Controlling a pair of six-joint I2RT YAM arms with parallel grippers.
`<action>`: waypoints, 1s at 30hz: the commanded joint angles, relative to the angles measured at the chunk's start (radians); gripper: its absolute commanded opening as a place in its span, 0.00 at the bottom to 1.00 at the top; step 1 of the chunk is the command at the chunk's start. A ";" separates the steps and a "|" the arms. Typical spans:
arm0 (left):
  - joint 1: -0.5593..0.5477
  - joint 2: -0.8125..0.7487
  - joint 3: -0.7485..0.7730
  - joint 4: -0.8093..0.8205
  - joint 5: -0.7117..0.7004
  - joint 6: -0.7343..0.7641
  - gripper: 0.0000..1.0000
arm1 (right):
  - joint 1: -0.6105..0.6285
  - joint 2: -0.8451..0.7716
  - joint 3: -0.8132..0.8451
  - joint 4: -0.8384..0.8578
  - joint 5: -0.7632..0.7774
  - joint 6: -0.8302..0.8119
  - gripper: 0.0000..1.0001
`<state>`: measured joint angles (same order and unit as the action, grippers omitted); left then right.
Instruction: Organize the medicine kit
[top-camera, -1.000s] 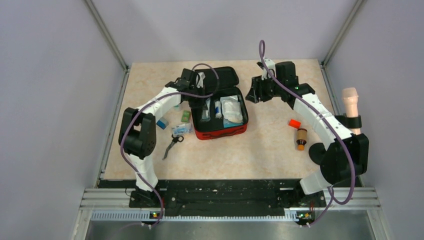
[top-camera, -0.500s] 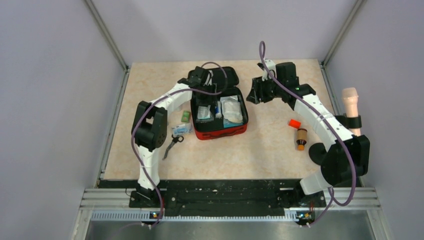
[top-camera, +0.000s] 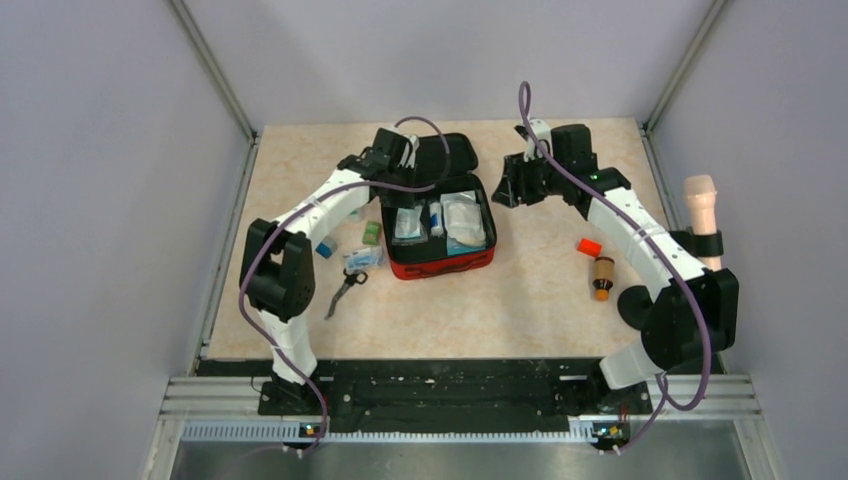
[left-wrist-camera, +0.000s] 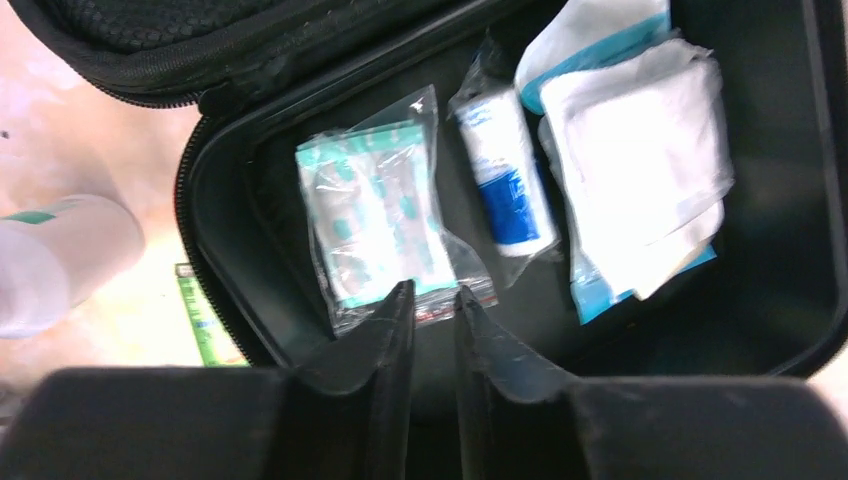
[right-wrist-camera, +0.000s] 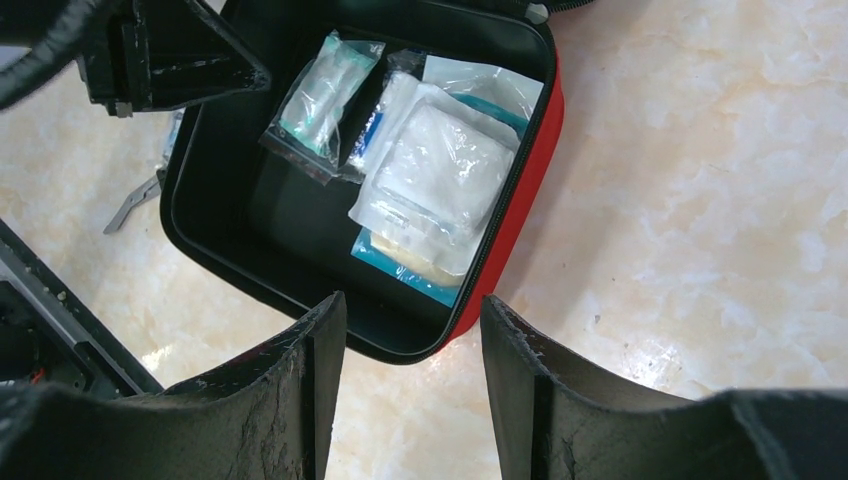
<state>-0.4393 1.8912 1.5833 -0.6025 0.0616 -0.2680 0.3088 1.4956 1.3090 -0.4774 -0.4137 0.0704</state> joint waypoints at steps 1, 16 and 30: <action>0.000 -0.011 -0.053 -0.018 -0.046 0.052 0.13 | -0.005 0.005 0.032 0.058 -0.020 0.020 0.51; -0.055 0.174 0.031 0.030 -0.135 0.110 0.00 | -0.006 -0.019 -0.007 0.071 -0.002 0.014 0.51; -0.091 0.173 0.075 -0.003 -0.218 0.103 0.00 | -0.005 -0.009 0.003 0.070 -0.004 0.019 0.51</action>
<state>-0.5404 2.0991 1.6337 -0.5953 -0.0906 -0.1692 0.3088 1.5028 1.2995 -0.4408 -0.4198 0.0826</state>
